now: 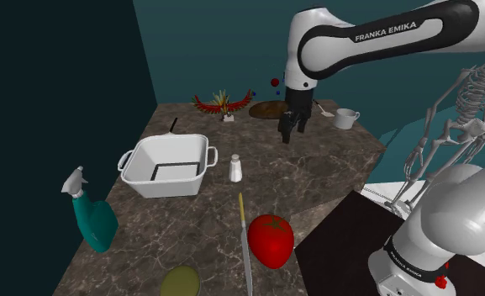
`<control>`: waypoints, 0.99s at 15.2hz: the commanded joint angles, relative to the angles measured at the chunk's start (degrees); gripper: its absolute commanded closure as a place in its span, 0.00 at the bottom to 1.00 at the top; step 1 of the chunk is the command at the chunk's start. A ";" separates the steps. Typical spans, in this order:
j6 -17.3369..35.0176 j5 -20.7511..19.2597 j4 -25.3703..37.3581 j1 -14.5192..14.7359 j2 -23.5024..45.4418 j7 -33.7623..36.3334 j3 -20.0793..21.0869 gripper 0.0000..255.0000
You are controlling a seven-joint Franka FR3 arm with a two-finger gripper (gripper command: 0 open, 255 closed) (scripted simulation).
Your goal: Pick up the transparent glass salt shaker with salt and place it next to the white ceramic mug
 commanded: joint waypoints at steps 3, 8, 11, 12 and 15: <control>5.66 1.05 3.38 1.02 7.86 0.88 1.47 0.00; 11.22 1.64 8.82 2.23 17.45 2.00 3.15 0.00; 13.86 1.60 12.91 3.00 23.30 2.73 4.03 0.00; 14.61 1.52 14.41 3.28 25.27 2.98 4.30 0.00; 15.99 1.27 17.76 3.89 29.40 3.53 4.81 0.00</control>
